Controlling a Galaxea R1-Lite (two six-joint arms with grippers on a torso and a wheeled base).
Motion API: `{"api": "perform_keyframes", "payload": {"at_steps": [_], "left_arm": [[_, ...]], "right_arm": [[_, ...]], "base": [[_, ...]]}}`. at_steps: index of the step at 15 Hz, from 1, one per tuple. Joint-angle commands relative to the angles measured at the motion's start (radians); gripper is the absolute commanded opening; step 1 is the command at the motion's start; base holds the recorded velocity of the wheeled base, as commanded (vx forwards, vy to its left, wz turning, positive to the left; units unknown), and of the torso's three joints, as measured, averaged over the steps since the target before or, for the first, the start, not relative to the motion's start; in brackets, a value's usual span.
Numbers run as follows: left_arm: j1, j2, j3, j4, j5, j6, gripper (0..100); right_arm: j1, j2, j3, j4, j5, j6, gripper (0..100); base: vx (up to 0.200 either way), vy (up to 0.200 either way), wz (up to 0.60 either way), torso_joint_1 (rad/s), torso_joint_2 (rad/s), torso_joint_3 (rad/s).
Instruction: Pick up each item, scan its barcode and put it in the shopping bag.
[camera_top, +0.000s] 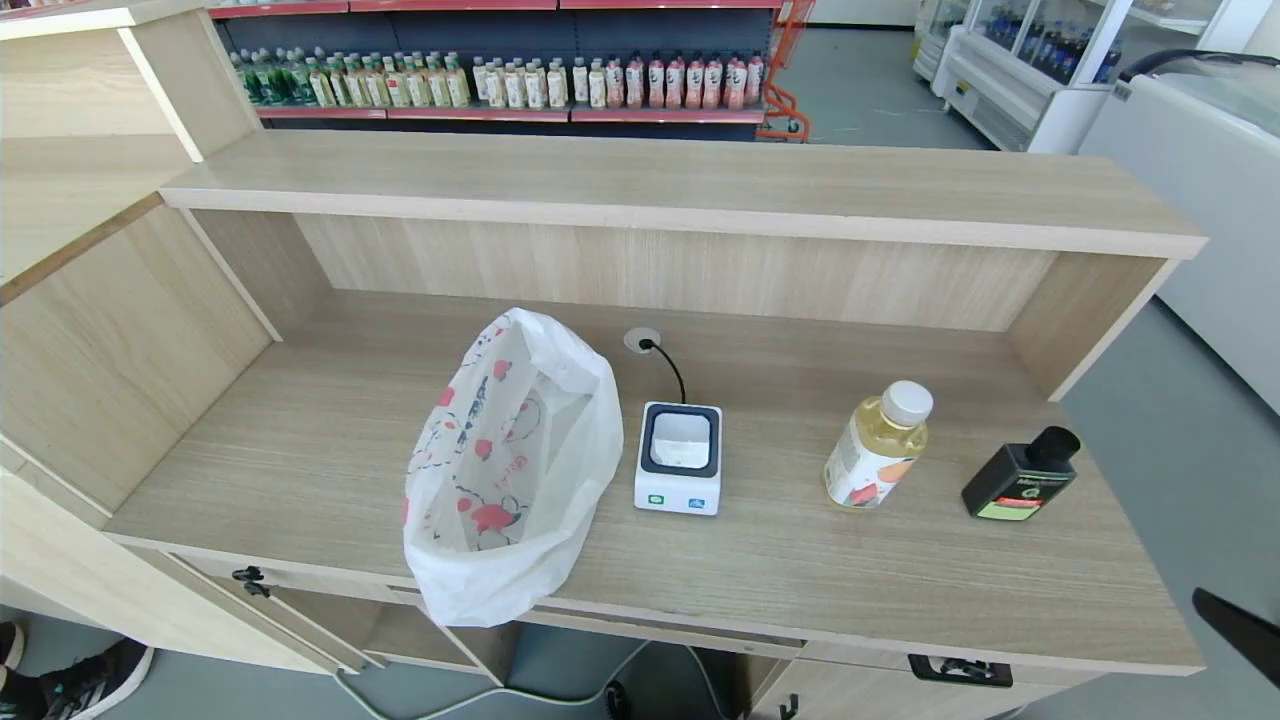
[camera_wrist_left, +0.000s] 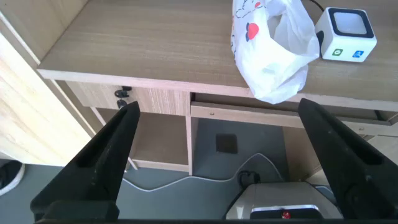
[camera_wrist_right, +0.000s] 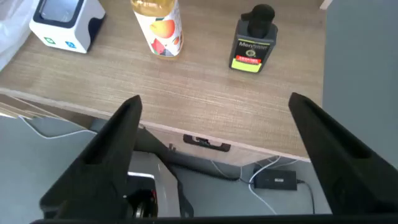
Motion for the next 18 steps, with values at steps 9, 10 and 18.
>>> {"api": "perform_keyframes", "payload": {"at_steps": [9,10,18], "left_arm": [[0.000,0.000,0.000,0.000,0.000,-0.001,100],[0.000,0.000,0.000,0.000,0.000,-0.001,100],[0.000,0.000,0.000,0.000,0.000,0.001,100]], "right_arm": [[0.337,0.928,0.045,-0.911,-0.093,0.129,100],[0.340,0.956,0.039,-0.926,-0.112,0.120,100],[0.331,1.099,-0.003,-1.055,-0.176,0.071,100]], "base": [[0.000,0.000,0.00,0.000,0.00,0.000],[0.000,0.000,0.00,0.000,0.00,0.000],[0.000,0.000,0.00,0.000,0.00,0.000]]}}
